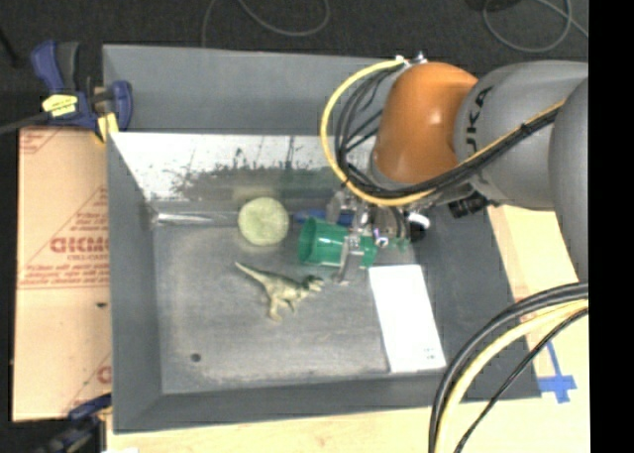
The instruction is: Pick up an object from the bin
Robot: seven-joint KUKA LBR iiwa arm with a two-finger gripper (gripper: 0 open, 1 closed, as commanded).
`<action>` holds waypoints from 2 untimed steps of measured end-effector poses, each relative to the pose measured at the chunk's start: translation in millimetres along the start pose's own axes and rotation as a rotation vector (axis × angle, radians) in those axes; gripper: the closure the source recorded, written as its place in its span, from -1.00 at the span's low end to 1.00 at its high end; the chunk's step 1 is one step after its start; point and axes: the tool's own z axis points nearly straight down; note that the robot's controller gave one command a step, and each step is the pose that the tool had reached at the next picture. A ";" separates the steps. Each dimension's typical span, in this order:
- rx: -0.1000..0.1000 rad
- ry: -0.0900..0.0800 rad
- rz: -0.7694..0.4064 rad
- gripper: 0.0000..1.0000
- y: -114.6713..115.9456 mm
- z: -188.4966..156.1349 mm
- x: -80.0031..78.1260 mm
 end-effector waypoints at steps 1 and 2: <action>0.003 0.002 -0.050 -1.00 -15.1 17.1 -30.4; 0.001 0.003 0.048 -1.00 -21.2 10.5 -31.2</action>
Offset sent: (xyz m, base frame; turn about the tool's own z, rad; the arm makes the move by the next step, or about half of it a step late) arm 0.0221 -0.0270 -0.0077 0.0929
